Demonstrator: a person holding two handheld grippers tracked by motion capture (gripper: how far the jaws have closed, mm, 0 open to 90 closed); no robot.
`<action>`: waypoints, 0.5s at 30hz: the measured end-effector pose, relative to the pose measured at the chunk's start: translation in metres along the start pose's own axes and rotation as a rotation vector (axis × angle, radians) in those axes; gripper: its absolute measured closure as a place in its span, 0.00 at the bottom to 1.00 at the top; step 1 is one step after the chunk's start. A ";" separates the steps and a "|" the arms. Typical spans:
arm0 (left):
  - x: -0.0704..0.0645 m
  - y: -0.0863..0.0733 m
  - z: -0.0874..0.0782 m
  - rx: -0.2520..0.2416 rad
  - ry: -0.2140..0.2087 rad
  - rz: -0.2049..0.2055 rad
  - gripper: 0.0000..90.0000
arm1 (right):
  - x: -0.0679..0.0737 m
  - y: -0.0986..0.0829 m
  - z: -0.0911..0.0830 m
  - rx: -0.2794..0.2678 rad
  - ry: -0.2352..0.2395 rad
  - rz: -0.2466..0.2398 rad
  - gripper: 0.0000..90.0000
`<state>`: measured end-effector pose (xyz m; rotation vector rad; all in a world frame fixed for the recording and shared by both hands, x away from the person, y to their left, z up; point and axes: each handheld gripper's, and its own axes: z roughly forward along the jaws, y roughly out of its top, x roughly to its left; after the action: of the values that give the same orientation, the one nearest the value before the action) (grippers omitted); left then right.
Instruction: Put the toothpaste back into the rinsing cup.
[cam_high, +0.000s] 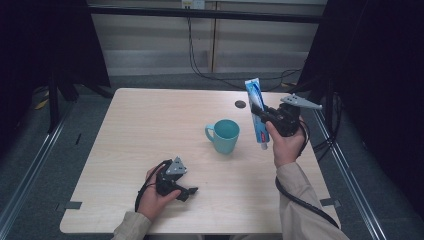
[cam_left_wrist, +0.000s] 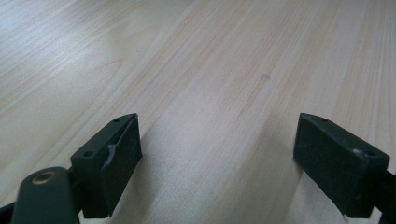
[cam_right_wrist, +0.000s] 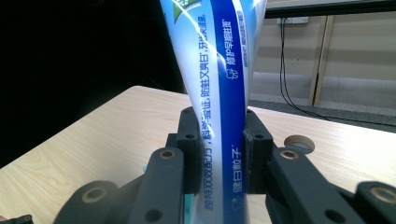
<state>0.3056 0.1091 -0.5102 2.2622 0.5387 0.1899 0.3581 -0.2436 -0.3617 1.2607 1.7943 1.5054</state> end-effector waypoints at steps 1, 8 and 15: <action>0.000 0.000 0.000 0.000 0.000 0.000 0.16 | 0.000 0.000 0.001 -0.002 0.003 0.003 0.82; 0.000 0.000 0.000 -0.004 0.000 -0.006 0.16 | 0.002 0.003 0.006 -0.010 0.010 0.004 0.82; 0.000 0.000 0.000 -0.005 0.001 -0.005 0.16 | 0.005 0.009 0.013 -0.023 0.018 -0.005 0.82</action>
<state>0.3053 0.1088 -0.5104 2.2559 0.5446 0.1900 0.3691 -0.2327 -0.3559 1.2340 1.7851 1.5349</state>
